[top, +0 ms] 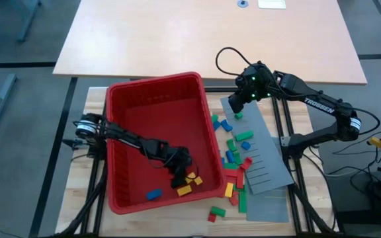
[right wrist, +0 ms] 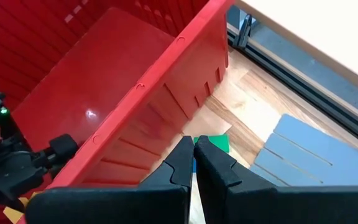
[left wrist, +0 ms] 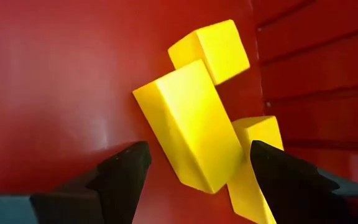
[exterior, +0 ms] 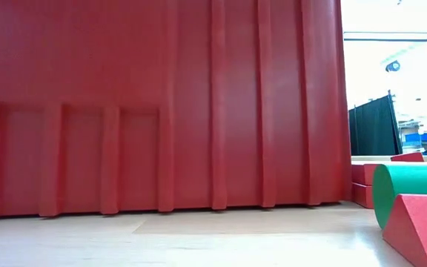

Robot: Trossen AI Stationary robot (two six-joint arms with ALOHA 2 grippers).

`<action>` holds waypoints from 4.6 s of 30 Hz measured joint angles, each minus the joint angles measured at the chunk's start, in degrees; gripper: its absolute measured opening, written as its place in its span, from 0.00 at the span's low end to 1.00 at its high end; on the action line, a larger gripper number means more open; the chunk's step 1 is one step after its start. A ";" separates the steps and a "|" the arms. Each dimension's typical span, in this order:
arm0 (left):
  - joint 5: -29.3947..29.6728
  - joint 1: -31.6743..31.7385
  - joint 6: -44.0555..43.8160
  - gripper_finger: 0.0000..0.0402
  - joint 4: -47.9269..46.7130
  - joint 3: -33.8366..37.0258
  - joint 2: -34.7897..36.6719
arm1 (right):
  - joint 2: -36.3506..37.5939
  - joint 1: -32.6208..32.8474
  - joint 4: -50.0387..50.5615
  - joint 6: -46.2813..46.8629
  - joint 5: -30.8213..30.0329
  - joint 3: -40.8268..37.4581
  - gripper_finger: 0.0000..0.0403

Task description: Sort blocks

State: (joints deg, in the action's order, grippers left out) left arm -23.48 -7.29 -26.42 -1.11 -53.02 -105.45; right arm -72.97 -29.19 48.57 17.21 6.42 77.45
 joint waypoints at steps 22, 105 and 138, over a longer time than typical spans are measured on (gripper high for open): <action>18.51 1.84 -9.08 0.68 -8.06 -0.65 1.62 | 0.00 0.01 0.05 0.81 0.00 0.00 0.00; 16.78 7.10 12.42 0.66 -17.02 -42.20 -1.11 | 0.11 0.04 -4.72 2.07 1.51 0.00 0.00; 11.31 9.55 16.63 0.68 -34.15 -11.14 19.73 | 0.11 0.04 -4.26 1.51 1.51 0.00 0.00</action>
State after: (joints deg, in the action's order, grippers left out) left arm -12.17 2.26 -9.79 -35.26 -64.16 -85.72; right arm -72.86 -29.15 44.31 18.72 7.92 77.45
